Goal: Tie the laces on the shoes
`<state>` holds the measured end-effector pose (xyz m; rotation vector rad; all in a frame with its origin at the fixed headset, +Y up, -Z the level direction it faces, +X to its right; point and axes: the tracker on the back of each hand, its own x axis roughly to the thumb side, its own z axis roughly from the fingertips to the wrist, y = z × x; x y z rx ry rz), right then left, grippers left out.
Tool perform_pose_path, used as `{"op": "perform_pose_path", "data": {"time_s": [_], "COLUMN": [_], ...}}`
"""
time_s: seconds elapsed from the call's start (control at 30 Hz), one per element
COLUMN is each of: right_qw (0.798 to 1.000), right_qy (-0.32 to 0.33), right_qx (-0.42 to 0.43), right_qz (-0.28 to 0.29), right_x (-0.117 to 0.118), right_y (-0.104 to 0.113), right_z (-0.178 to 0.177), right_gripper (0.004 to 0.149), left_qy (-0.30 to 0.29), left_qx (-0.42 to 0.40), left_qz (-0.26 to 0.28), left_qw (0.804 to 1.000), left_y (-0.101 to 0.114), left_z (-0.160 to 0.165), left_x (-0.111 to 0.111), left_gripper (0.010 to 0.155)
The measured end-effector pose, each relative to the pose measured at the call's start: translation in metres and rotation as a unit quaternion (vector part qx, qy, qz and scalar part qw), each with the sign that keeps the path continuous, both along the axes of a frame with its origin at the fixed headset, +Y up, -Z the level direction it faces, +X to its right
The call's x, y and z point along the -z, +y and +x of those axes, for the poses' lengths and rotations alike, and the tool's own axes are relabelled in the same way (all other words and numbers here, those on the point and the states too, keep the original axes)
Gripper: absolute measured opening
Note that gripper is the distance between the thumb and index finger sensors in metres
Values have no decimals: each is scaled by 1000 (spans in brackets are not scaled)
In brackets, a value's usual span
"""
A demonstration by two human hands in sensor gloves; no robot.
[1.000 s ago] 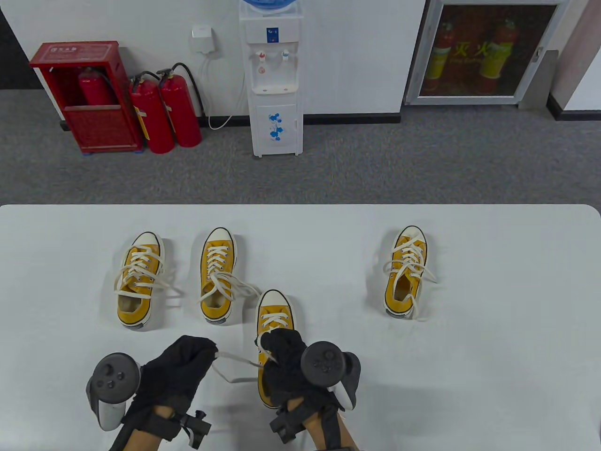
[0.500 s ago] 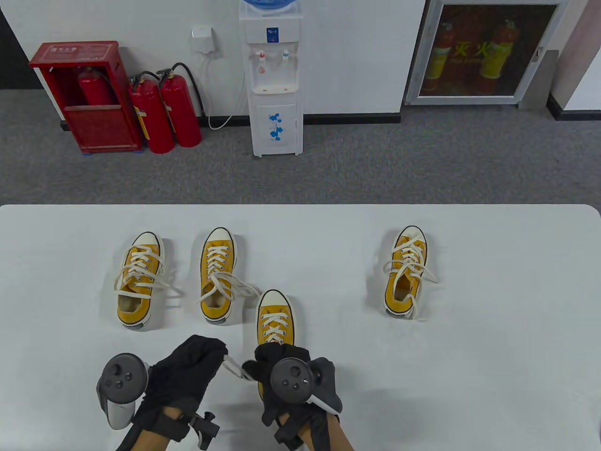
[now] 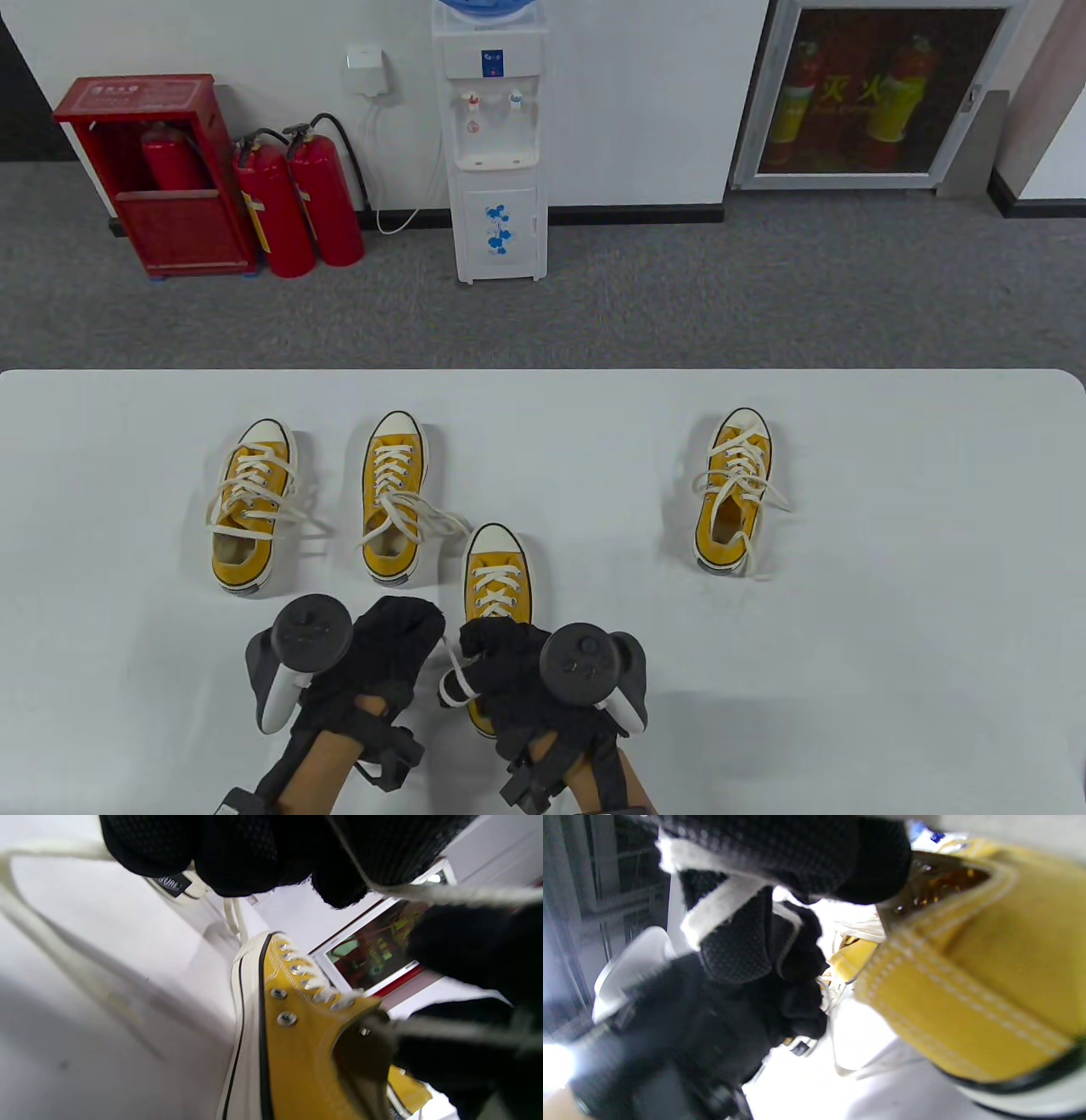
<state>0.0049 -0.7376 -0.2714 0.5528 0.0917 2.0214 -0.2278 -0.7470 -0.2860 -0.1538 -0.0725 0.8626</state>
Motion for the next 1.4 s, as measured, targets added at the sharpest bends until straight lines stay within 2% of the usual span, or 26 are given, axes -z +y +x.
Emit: {"op": "perform_pose_path", "data": {"time_s": [0.13,0.27,0.5,0.77,1.03,1.4], "right_qw": [993,983,981,988,984,983], "right_qy": [9,1,-7,-42,-90,-147], "right_qx": [94,145,160,135,147,107], "right_qz": [-75,-108,-106,-59,-44,-31], "right_x": [7,11,9,8,8,4], "right_y": [-12,-19,-18,-14,-12,-9], "right_z": [10,16,17,18,30,35], "right_gripper": [43,42,42,43,42,40], "left_qy": [-14,-22,-17,-12,3,1], "left_qx": [44,92,150,145,102,106], "left_qz": [-1,18,66,80,70,81], "left_qw": [999,995,986,986,992,991], "left_y": [-8,-11,-9,-8,-11,-10], "left_z": [13,26,32,26,10,10], "left_x": [-3,-10,-18,-22,-22,-24], "left_gripper": [41,46,48,50,51,51]}}
